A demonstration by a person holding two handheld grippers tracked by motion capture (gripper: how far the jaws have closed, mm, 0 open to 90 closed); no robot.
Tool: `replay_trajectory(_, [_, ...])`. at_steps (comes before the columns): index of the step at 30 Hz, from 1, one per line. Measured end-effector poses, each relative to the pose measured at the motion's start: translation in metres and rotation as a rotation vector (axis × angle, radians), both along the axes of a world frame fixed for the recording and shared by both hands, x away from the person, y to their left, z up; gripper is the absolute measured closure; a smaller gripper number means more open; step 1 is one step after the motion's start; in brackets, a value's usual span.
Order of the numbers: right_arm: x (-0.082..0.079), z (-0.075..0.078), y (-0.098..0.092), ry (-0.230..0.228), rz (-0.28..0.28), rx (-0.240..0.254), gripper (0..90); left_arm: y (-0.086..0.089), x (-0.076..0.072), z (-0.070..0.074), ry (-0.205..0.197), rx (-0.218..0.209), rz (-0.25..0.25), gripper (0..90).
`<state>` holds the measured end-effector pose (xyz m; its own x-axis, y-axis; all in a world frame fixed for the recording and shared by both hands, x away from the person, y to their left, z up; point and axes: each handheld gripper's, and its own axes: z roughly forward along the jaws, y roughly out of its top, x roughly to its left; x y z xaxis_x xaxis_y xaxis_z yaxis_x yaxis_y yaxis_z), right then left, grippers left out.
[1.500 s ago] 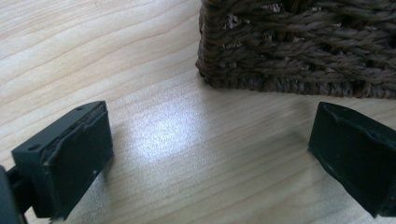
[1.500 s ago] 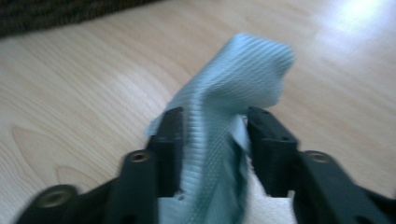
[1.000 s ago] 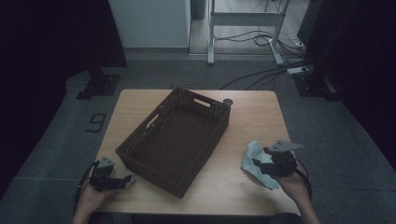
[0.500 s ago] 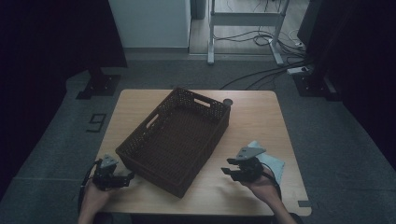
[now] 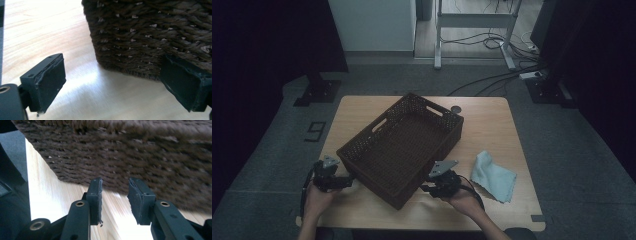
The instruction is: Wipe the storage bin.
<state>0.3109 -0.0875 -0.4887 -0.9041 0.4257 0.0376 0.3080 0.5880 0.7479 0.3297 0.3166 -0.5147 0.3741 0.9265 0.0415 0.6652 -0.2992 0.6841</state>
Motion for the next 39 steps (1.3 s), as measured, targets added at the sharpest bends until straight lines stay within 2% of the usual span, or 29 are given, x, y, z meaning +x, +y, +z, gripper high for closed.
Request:
replay_trajectory(2, [0.003, -0.001, 0.009, 0.005, 0.007, 0.006, 63.8, 0.002, 0.005, 0.0, 0.007, -0.016, 0.013, 7.8])
replay_trajectory(5, [0.006, 0.0, 0.024, -0.003, 0.018, 0.014, 64.1, 0.001, 0.002, 0.001, 0.015, -0.023, 0.025, 12.6])
replay_trajectory(8, [0.01, 0.001, 0.033, -0.01, 0.015, 0.011, 67.8, -0.001, -0.006, 0.004, 0.023, -0.049, 0.003, 12.7])
replay_trajectory(9, [0.011, 0.0, 0.036, 0.003, 0.022, 0.027, 68.2, -0.002, -0.009, 0.004, 0.025, -0.047, -0.005, 12.5])
replay_trajectory(12, [0.012, -0.001, 0.044, -0.006, 0.03, 0.031, 68.4, -0.004, -0.016, 0.005, 0.029, -0.025, -0.023, 12.0])
replay_trajectory(17, [0.014, -0.002, 0.067, -0.02, 0.052, 0.027, 68.7, -0.004, -0.023, 0.008, 0.03, -0.035, -0.039, 11.9])
replay_trajectory(20, [0.016, -0.004, 0.079, -0.014, 0.064, 0.036, 67.5, -0.003, -0.029, 0.009, 0.029, -0.05, -0.046, 11.9])
replay_trajectory(23, [0.015, -0.004, 0.081, -0.017, 0.086, 0.027, 62.2, -0.004, -0.036, 0.01, 0.031, -0.054, -0.064, 12.1])
replay_trajectory(25, [0.013, -0.003, 0.073, -0.027, 0.078, 0.005, 58.3, -0.007, -0.042, 0.009, 0.035, -0.058, -0.078, 12.0])
replay_trajectory(27, [0.015, -0.003, 0.058, -0.018, 0.056, 0.002, 55.2, -0.01, -0.048, 0.01, 0.036, -0.06, -0.094, 11.9])
replay_trajectory(30, [0.021, -0.003, 0.03, -0.008, 0.0, 0.0, 50.9, -0.017, -0.057, 0.011, 0.038, -0.056, -0.124, 11.8])
replay_trajectory(31, [0.025, -0.004, 0.017, 0.007, -0.033, 0.002, 48.6, -0.02, -0.06, 0.011, 0.038, -0.055, -0.133, 11.8])
replay_trajectory(32, [0.027, -0.004, 0.008, 0.012, -0.05, 0.0, 47.5, -0.024, -0.064, 0.012, 0.031, -0.047, -0.148, 11.6])
replay_trajectory(34, [0.035, -0.005, -0.016, 0.007, -0.107, -0.019, 44.6, -0.03, -0.069, 0.016, 0.004, 0.004, -0.16, 11.5])
replay_trajectory(37, [0.045, -0.006, -0.047, 0.01, -0.188, -0.021, 41.2, -0.037, -0.077, 0.02, 0.007, -0.057, -0.192, 11.5])
replay_trajectory(39, [0.055, -0.008, -0.067, 0.011, -0.246, -0.02, 38.6, -0.046, -0.081, 0.022, 0.007, -0.046, -0.22, 11.5])
